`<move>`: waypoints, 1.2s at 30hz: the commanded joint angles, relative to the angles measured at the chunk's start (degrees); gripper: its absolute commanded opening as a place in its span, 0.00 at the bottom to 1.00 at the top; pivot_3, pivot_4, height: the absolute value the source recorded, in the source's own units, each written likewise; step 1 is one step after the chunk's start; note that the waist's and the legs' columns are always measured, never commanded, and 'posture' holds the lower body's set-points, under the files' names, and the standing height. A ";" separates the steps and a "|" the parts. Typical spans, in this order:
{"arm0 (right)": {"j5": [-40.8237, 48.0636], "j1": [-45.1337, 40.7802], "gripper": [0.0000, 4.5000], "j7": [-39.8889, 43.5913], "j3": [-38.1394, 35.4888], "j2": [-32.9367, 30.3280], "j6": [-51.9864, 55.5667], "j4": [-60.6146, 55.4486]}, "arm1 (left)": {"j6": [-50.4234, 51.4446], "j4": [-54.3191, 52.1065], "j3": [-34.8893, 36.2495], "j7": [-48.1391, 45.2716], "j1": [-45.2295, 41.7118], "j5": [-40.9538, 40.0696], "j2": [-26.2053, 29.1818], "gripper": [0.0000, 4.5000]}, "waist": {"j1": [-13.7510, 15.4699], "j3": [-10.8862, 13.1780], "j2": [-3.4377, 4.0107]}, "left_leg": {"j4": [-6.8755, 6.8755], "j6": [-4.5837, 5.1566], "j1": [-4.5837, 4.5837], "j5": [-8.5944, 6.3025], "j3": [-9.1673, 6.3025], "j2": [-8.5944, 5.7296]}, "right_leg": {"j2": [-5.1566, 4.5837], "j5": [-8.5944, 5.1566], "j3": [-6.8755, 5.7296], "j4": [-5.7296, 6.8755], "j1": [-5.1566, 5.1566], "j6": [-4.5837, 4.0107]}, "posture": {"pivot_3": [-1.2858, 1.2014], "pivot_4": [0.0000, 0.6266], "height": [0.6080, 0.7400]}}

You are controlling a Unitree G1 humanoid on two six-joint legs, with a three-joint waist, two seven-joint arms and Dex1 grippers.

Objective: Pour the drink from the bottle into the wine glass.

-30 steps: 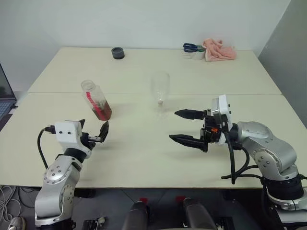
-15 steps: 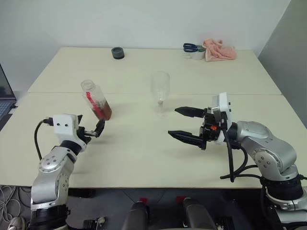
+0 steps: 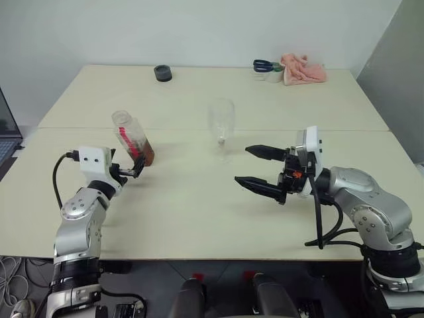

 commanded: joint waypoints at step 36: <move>-12.17 -4.00 1.00 -10.92 -1.14 4.17 -10.68 5.15 | -23.28 36.37 -14.31 0.39 -34.55 18.23 0.33 0.36 | 0.19 0.15 -0.28 | 0.04 -0.22 -0.17 0.15 -0.24 -0.11 | -0.02 0.02 -0.22 0.20 -0.09 0.03 | 0.52 0.24 1.00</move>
